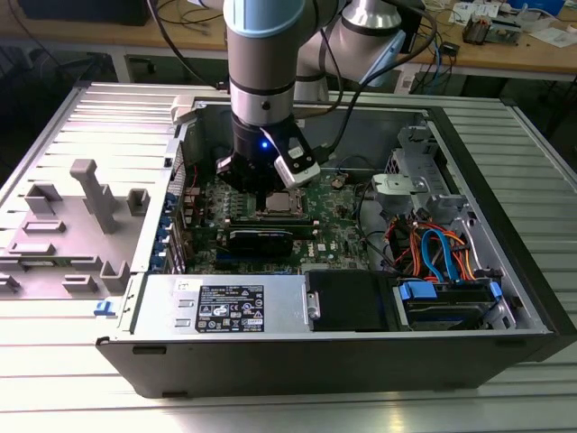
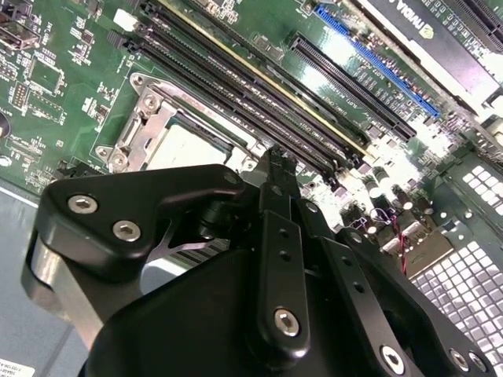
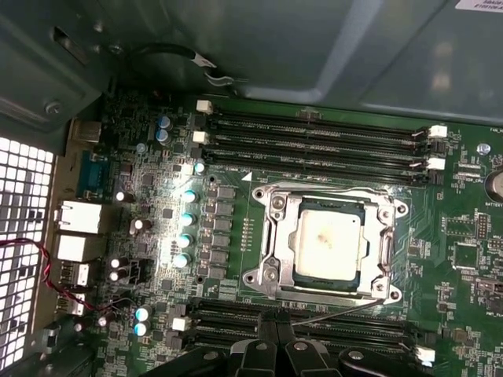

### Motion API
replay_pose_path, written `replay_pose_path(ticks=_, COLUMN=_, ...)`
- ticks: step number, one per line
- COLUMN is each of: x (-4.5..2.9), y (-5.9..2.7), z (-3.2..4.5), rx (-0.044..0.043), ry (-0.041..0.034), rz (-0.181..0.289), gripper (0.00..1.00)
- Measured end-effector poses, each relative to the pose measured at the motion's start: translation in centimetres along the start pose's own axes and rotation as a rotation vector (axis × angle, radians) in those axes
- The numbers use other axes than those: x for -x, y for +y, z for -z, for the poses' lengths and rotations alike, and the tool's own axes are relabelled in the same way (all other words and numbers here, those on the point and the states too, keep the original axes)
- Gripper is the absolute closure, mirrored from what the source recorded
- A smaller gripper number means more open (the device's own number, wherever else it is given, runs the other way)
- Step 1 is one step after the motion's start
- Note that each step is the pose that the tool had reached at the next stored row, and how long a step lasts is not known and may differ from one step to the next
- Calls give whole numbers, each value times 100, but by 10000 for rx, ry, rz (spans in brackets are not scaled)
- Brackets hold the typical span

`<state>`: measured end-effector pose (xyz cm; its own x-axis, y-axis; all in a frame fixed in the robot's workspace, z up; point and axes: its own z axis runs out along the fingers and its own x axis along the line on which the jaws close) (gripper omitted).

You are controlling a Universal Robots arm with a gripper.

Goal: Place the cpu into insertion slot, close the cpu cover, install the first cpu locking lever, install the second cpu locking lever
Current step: 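Install the second cpu locking lever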

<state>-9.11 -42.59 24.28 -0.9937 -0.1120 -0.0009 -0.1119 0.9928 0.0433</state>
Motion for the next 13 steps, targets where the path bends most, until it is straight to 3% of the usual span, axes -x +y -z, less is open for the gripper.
replay_pose_path(ticks=13, x=0, y=-1, z=-22, rx=93, ry=-10, rz=2, gripper=89)
